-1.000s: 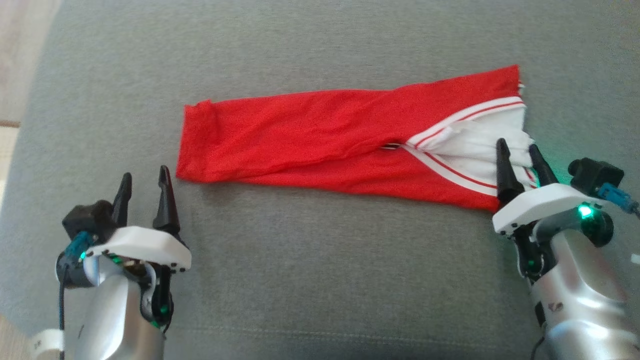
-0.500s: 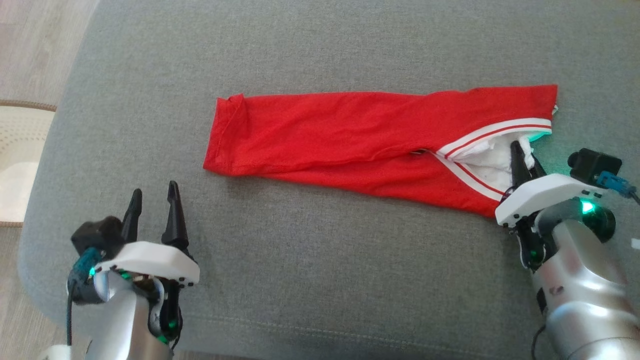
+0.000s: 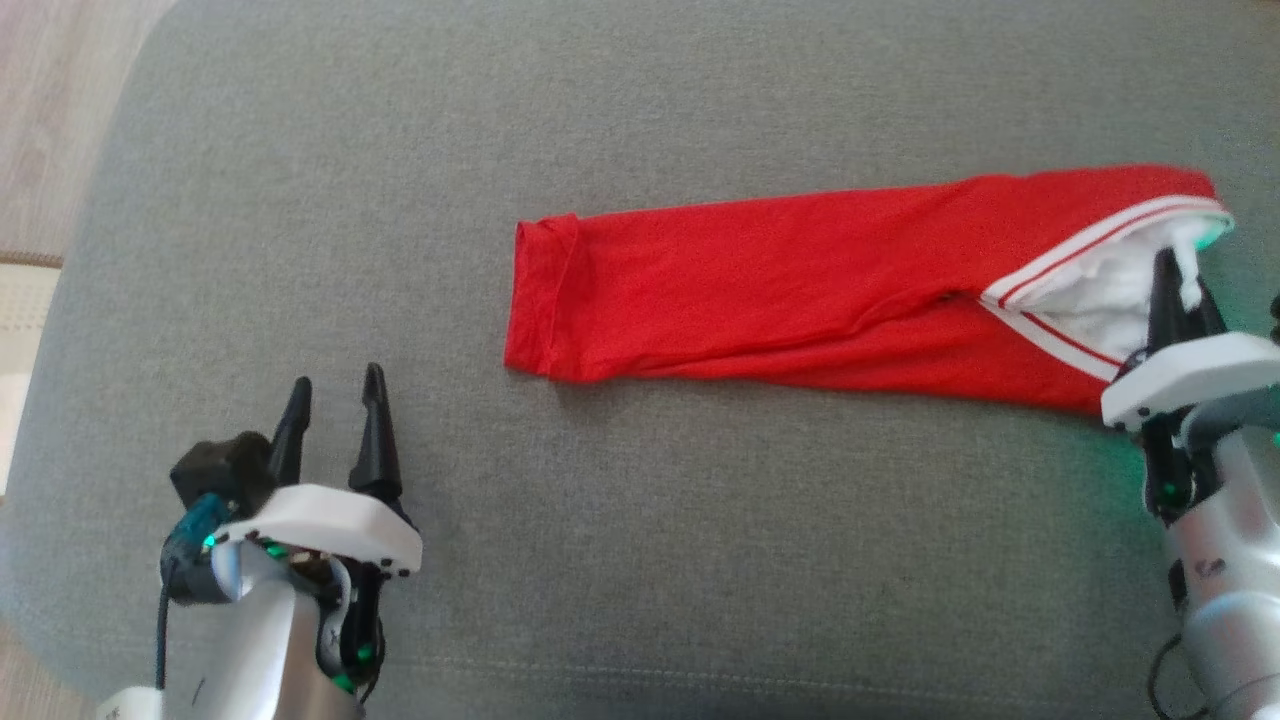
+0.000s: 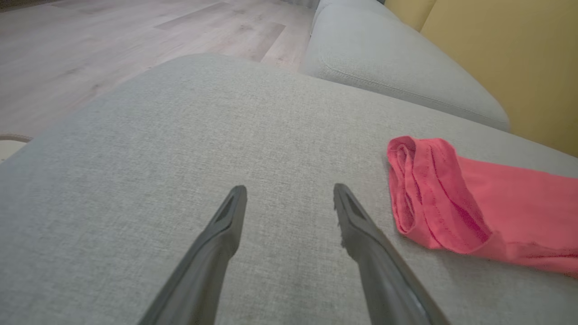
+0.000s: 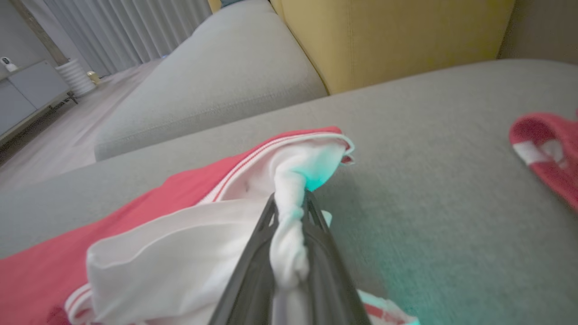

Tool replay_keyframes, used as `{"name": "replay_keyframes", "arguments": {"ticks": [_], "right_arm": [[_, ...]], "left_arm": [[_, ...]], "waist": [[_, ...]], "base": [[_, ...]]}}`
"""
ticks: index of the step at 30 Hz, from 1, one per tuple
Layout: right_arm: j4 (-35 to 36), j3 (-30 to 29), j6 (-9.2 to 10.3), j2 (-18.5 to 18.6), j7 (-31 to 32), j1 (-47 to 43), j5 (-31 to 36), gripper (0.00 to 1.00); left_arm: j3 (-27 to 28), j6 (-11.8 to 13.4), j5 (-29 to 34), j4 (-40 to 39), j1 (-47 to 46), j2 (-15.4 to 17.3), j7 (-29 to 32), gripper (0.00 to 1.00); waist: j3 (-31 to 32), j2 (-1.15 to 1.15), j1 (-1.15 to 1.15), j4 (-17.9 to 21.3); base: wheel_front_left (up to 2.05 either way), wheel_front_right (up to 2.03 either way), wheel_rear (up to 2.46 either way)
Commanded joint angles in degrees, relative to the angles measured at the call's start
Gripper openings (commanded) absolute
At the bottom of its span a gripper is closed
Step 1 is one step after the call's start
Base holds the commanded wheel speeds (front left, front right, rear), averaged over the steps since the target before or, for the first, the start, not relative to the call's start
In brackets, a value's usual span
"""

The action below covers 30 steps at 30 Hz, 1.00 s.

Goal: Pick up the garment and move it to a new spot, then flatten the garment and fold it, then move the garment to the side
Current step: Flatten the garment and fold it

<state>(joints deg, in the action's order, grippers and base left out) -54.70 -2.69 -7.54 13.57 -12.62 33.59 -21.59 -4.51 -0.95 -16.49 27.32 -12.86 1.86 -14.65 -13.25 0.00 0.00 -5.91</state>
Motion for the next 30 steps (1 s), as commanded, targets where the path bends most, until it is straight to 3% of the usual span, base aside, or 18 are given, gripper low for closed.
{"name": "replay_keyframes", "arguments": {"ticks": [1, 9, 16, 21, 28, 29, 30], "right_arm": [[2.4, 1.1, 0.05, 0.4, -0.8, 2.3, 0.5, 0.00], [15.0, 11.0, 0.05, -4.4, 1.7, 1.1, -0.4, 0.00], [24.6, 22.2, 0.05, -8.0, 8.2, -2.4, -4.5, 0.00], [25.0, 26.7, 0.05, -9.5, 10.0, -3.1, -6.7, 0.00], [19.3, 29.1, 0.05, -10.6, 9.3, -0.6, -7.4, 0.00], [18.5, 29.4, 0.05, -10.6, 8.7, 0.0, -7.2, 0.60], [18.0, 29.8, 0.05, -10.6, 8.0, 0.4, -7.5, 1.00]], "left_arm": [[1.4, 0.3, -0.5, -2.0, 0.5, 1.0, -0.3, 1.00], [-0.9, 0.0, -0.9, -1.4, 1.6, 1.0, -0.3, 1.00], [-4.0, 0.0, -1.3, -1.2, 1.7, 1.0, -0.3, 1.00], [-7.8, 0.0, -2.3, -1.2, 1.6, 1.0, -0.3, 1.00], [-12.2, 1.0, -4.4, -1.4, 0.8, 1.0, -0.3, 1.00], [-12.5, 1.3, -4.7, -1.2, 0.8, 1.0, -0.3, 1.00], [-12.7, 1.4, -4.9, -1.0, 0.7, 1.0, -0.3, 1.00]], "waist": [[0.3, 0.00, 0.00, 0.3], [1.7, 0.00, 0.00, -0.4], [2.8, 0.00, 0.00, -5.3], [3.0, 0.00, 0.00, -10.3], [2.0, 0.00, 0.00, -16.4], [1.9, 0.00, 0.00, -16.8], [1.9, 0.00, 0.00, -17.1]], "base": [[0.00, 0.00, 0.00], [0.00, 0.00, 0.00], [0.00, 0.00, 0.00], [0.00, 0.00, 0.00], [0.00, 0.00, 0.00], [0.00, 0.00, 0.00], [0.00, 0.00, 0.00]]}}
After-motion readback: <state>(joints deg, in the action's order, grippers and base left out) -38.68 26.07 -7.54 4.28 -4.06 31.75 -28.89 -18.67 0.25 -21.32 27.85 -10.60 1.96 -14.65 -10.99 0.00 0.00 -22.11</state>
